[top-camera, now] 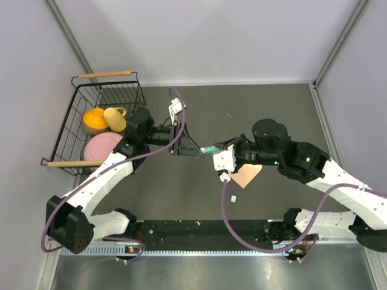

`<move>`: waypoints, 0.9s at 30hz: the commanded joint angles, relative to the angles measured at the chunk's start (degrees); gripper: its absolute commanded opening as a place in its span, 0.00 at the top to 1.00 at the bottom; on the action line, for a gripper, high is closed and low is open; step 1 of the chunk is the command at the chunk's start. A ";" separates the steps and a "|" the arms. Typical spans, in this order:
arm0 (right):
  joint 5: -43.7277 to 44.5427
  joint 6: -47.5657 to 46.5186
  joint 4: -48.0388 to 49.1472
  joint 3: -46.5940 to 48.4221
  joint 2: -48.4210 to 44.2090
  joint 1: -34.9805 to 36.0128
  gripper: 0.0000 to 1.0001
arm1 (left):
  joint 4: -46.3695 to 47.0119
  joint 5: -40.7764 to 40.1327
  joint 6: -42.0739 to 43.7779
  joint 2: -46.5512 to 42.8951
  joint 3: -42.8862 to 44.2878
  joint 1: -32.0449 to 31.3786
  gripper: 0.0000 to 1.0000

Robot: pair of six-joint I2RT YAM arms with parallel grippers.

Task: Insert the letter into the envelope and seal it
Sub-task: Unscrew the solid glue.

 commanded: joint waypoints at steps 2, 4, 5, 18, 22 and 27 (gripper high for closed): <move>0.82 -2.16 3.69 -0.32 -1.65 1.37 1.00 | 2.53 0.56 -0.90 -0.01 -0.08 -0.58 0.44; 0.47 -2.34 3.78 -0.49 -1.65 1.46 1.00 | 2.25 0.64 -0.81 -0.09 -0.25 -0.58 0.46; 0.30 -2.69 3.78 -0.67 -1.73 1.46 1.00 | 2.52 0.64 -0.81 -0.27 -0.25 -0.58 0.49; -3.48 4.76 1.93 1.43 -0.69 1.54 1.00 | -10.92 -3.11 23.22 -8.61 3.06 -3.65 1.00; -6.11 13.19 -0.44 3.11 0.81 1.46 1.00 | -30.06 -14.42 55.09 -10.99 9.05 -10.22 1.00; -7.53 17.26 -0.88 3.46 1.16 1.46 1.00 | -35.97 -24.49 66.68 -12.05 11.43 -13.50 0.71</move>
